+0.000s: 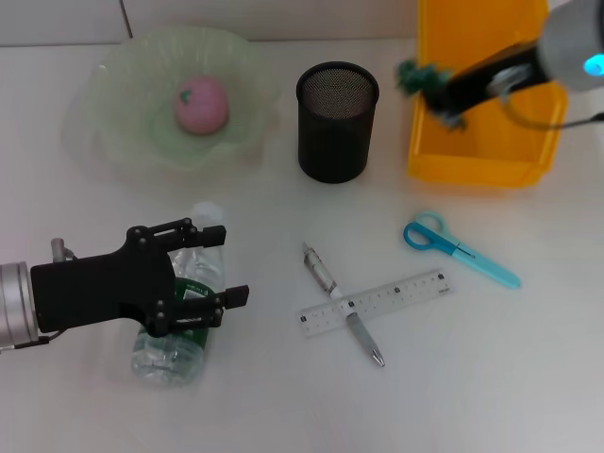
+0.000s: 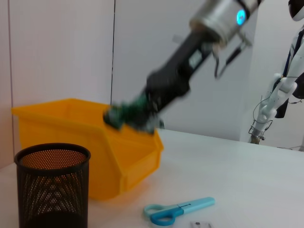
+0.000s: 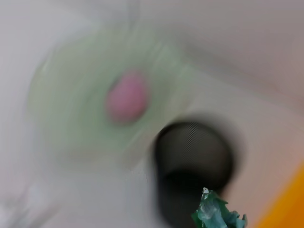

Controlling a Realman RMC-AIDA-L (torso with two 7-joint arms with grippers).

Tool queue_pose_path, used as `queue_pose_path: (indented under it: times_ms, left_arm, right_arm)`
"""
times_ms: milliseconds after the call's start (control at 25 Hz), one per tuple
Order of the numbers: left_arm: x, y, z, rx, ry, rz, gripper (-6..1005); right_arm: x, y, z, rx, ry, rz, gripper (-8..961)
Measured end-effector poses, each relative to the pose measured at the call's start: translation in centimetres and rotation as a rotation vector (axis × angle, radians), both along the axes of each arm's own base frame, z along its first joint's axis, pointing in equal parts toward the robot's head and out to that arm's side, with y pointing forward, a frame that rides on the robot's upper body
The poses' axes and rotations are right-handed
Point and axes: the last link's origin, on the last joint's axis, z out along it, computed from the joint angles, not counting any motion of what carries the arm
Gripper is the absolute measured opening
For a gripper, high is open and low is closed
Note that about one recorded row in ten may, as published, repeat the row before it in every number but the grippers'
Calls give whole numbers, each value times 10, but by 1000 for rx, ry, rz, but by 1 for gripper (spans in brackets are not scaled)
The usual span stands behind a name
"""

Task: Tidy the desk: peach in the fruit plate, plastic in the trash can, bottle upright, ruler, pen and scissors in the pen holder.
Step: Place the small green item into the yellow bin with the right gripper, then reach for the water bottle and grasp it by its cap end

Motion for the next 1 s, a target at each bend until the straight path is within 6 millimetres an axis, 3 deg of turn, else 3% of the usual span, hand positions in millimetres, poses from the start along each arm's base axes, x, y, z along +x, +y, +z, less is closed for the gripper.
queue_pose_path:
  times_ms: [120, 240, 400, 600, 1000]
  left_arm:
    - [0, 2, -1, 6, 5, 3, 788]
    - [1, 3, -1, 6, 5, 3, 788]
    - [2, 3, -3, 0, -1, 4, 788]
    - [6, 3, -4, -9, -29, -3, 789]
    - [18, 4, 2, -15, -97, -36, 789]
  right_arm:
    - [16, 11, 39, 157, -7, -47, 160]
    - [39, 25, 56, 249, -17, -94, 159]
    - [56, 39, 55, 275, 25, -45, 159]
    - [62, 42, 44, 239, 121, 49, 138]
    - [67, 42, 43, 228, 119, 52, 573]
